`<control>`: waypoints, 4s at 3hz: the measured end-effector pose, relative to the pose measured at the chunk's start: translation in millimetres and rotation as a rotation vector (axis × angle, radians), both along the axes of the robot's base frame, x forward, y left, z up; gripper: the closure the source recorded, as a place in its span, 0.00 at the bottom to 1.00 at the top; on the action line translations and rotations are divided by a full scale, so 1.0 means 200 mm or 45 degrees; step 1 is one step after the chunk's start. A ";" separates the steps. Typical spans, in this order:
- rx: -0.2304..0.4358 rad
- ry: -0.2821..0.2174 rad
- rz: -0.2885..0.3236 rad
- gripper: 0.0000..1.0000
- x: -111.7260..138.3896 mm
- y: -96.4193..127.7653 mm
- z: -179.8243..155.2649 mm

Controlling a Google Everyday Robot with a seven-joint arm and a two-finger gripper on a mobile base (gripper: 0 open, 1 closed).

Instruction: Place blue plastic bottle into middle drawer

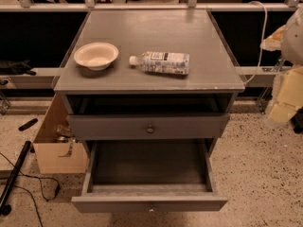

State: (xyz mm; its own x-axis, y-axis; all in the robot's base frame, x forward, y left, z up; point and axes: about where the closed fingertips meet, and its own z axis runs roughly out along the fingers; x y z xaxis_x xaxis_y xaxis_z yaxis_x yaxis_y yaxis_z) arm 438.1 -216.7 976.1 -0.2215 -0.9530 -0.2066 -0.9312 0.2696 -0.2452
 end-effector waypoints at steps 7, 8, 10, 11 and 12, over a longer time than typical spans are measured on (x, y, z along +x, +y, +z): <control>0.649 -0.106 0.126 0.00 0.78 0.34 -0.16; 0.713 -0.120 0.111 0.00 0.81 0.37 -0.19; 0.814 -0.147 0.107 0.00 1.07 0.57 -0.32; 0.806 -0.150 0.120 0.00 1.22 0.62 -0.37; 0.791 -0.155 0.107 0.00 1.32 0.60 -0.40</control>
Offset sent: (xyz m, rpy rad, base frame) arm 0.0344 0.0144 -0.0099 0.1438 -0.0127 0.0764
